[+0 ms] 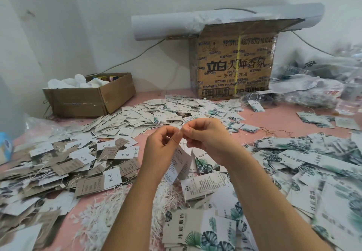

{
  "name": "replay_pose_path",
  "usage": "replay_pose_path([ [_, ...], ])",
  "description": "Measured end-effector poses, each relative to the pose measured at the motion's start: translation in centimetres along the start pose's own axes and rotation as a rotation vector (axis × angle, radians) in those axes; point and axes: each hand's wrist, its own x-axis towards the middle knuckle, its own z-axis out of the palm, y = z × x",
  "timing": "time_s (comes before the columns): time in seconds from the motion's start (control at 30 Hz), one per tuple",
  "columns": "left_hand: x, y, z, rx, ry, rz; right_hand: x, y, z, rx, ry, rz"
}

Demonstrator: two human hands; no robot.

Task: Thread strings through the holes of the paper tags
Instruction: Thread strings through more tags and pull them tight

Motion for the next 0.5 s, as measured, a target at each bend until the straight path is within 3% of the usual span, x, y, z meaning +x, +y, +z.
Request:
replay_pose_path([
  [0.5,0.16,-0.22,0.4,0.09,0.104,-0.022,-0.07,-0.3,0.87,-0.07,0.023,0.024],
])
